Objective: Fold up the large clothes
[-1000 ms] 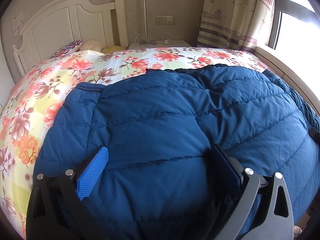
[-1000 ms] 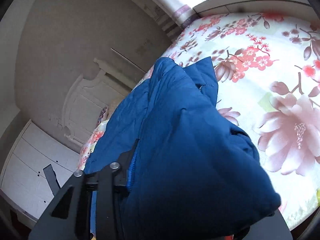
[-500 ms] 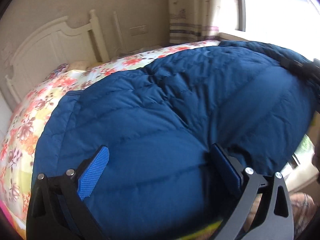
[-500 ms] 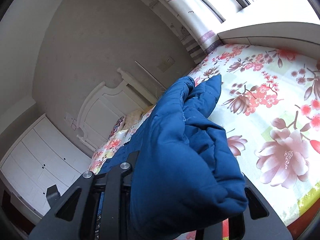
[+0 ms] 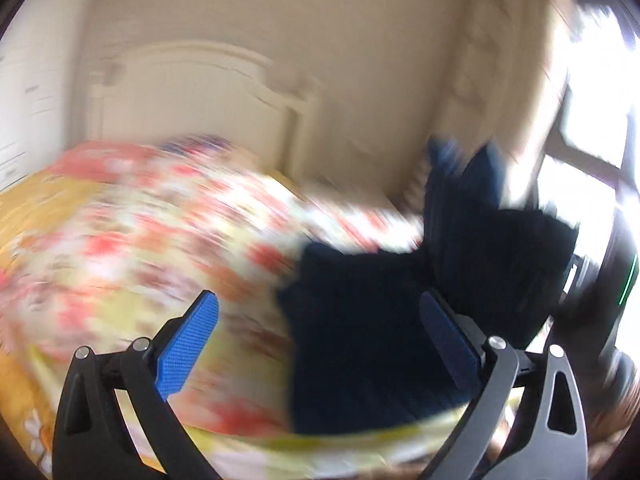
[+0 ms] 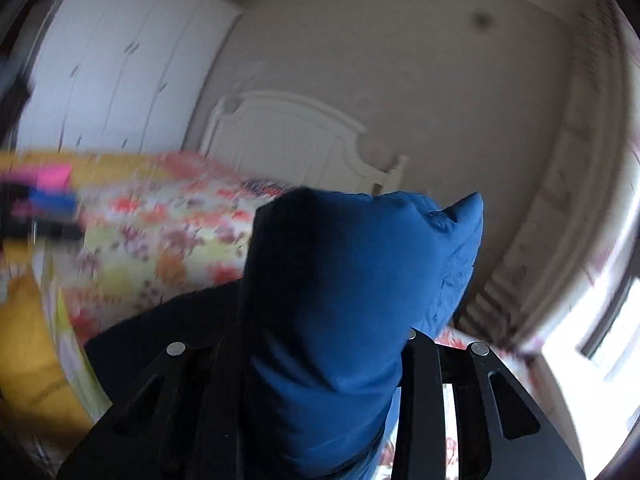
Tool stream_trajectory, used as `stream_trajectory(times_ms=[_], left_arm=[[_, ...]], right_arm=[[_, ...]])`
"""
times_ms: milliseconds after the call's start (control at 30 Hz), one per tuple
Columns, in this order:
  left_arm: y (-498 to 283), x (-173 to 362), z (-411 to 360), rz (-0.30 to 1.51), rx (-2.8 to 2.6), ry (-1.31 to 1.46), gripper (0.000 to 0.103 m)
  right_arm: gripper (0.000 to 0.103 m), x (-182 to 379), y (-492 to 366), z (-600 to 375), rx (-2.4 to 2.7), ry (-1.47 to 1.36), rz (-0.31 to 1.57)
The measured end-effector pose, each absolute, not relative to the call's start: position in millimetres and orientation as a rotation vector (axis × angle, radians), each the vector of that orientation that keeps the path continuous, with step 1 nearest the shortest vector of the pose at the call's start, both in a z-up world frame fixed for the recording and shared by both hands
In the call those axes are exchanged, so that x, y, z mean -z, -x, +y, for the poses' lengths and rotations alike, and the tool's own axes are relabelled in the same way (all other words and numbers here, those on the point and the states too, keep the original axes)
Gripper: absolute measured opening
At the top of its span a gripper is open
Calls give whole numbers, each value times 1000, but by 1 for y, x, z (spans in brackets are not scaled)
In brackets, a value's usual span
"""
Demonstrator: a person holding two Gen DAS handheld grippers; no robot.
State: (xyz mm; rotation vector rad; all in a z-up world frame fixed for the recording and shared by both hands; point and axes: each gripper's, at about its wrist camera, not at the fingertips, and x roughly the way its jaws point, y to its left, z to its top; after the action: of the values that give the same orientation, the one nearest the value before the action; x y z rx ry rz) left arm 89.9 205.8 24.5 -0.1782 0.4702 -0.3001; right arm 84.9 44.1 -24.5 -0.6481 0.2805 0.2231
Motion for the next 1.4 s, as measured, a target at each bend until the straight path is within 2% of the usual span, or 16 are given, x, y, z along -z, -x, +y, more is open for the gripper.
stream_trajectory(times_ms=[67, 100, 167, 367, 500, 600, 700, 800, 867, 933, 1000, 1067, 1167, 1233, 1300, 1400], left_arm=[[-87, -32, 232, 444, 261, 226, 100], [-85, -30, 239, 448, 247, 236, 100], [-85, -24, 243, 473, 243, 233, 100], [-118, -22, 201, 531, 367, 149, 100], [-168, -38, 139, 572, 536, -2, 100], [-231, -40, 89, 682, 609, -103, 100], [-282, -15, 62, 776, 585, -158, 100], [-341, 59, 58, 907, 446, -198, 101], [-350, 84, 75, 892, 505, -88, 101], [-347, 89, 81, 874, 488, -75, 101], [-341, 89, 78, 839, 462, -126, 101], [-341, 89, 78, 833, 449, -142, 101], [-345, 88, 76, 828, 443, -151, 101], [-344, 86, 75, 825, 444, -147, 101], [-343, 86, 76, 820, 446, -140, 101], [-340, 86, 78, 801, 439, -130, 101]], right_arm=[[35, 89, -92, 103, -296, 910, 381], [39, 124, -88, 125, -303, 1025, 380], [43, 158, -73, 144, -235, 1190, 278], [46, 141, -73, 132, -260, 1053, 334], [47, 136, -92, 124, -255, 1015, 339], [47, 136, -94, 122, -252, 1011, 334], [48, 140, -101, 127, -248, 1014, 316], [53, 134, -86, 119, -276, 1007, 310], [66, 122, -73, 108, -371, 971, 325], [70, 99, -55, 84, -508, 839, 351], [70, 74, -42, 52, -626, 662, 361], [60, 53, -42, 20, -642, 496, 359], [51, 29, -56, -23, -532, 328, 341], [49, 22, -73, -35, -467, 235, 353], [49, 31, -88, -25, -494, 221, 379], [50, 81, -100, 20, -505, 402, 492]])
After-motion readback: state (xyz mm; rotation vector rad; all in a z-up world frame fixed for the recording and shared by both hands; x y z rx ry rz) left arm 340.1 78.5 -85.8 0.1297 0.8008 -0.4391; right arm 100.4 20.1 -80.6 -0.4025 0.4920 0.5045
